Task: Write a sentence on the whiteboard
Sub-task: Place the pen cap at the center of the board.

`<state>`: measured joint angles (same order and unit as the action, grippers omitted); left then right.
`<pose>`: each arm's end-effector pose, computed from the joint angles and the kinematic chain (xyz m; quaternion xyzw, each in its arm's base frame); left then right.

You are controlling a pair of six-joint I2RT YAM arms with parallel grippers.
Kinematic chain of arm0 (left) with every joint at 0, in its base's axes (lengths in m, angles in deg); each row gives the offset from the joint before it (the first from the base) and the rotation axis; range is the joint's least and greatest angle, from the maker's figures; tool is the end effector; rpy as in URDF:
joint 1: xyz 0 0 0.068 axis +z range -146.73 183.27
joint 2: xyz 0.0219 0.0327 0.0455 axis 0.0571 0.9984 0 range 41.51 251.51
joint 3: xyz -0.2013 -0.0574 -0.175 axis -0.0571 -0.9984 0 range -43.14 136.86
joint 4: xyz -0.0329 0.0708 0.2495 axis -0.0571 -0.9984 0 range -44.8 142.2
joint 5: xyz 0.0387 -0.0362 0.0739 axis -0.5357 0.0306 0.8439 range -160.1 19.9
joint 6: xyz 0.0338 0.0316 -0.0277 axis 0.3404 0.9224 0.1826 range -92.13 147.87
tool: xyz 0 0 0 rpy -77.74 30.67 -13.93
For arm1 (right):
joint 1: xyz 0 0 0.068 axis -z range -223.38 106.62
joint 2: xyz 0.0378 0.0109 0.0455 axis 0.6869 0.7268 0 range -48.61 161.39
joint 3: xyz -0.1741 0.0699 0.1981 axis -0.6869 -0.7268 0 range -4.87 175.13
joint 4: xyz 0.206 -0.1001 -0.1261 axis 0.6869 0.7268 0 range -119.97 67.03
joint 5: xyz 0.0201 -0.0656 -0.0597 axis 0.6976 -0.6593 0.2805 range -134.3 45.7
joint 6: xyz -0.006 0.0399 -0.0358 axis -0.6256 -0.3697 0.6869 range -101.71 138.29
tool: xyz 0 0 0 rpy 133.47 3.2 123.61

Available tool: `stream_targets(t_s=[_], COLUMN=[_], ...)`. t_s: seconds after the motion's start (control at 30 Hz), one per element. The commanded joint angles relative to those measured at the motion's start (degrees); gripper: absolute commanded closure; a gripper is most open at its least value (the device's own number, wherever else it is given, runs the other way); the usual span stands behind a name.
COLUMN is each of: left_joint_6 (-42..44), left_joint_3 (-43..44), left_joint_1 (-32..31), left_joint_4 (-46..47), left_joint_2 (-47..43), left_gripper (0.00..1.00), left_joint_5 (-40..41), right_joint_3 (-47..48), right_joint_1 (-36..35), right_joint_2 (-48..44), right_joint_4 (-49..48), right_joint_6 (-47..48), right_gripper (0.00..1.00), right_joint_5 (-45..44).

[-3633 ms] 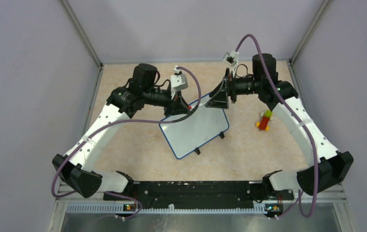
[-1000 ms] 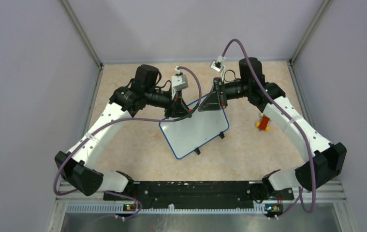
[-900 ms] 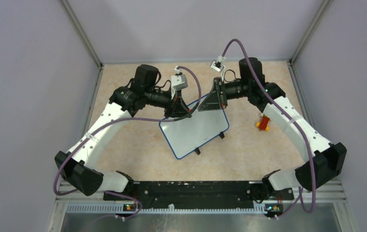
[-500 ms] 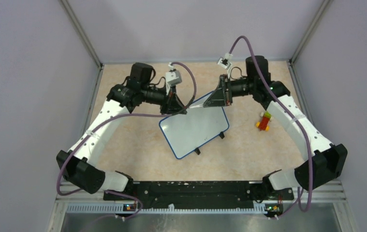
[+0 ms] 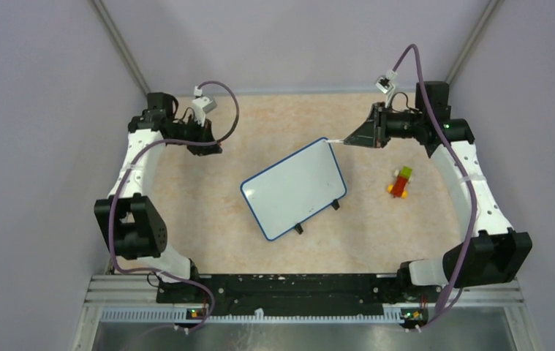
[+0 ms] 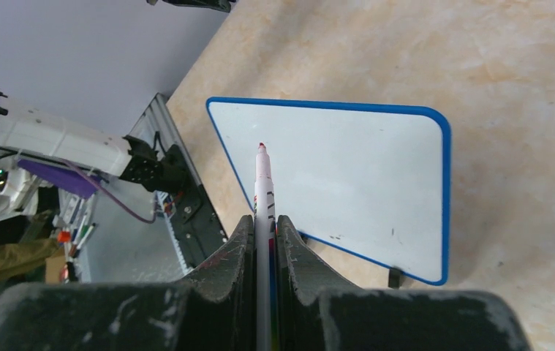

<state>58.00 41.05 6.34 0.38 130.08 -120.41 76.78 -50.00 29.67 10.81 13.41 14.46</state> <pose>0.3171 -0.0105 0.3382 0.3228 0.8131 -0.3146 0.3683 0.2755 0.0626 0.3901 -0.2291 0.7778 0.4763 0.3400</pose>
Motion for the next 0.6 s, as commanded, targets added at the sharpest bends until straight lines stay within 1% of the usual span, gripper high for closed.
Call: stream_targets(t_s=[0.0, 0.13, 0.23, 0.43, 0.57], left_joint_6=[3.9, 3.4, 3.2, 3.7, 3.8], left_joint_3=[-2.6, -9.5, -12.1, -15.8, -16.8], left_joint_1=[1.7, 1.8, 1.8, 1.8, 1.8], left_joint_4=[0.7, 8.4, 11.3, 15.6, 16.5], left_joint_2=[4.9, 6.2, 8.0, 12.1, 14.1], left_gripper=[1.00, 0.97, 0.94, 0.87, 0.82], left_joint_5=[15.4, 24.3, 27.3, 29.5, 29.2], right_joint_3=[0.2, 0.0, -1.0, -1.5, -2.6], right_joint_1=[0.8, 0.8, 0.7, 0.7, 0.7], right_joint_2=[-4.3, -4.0, -4.0, -4.1, -4.3], right_joint_4=[0.0, 1.6, 0.5, 0.9, 3.4], right_joint_6=[2.6, 4.5, 4.4, 4.5, 9.0], right_gripper=[1.00, 1.00, 1.00, 1.00, 1.00], right_joint_5=[-3.6, -2.5, -2.1, -2.2, -3.6])
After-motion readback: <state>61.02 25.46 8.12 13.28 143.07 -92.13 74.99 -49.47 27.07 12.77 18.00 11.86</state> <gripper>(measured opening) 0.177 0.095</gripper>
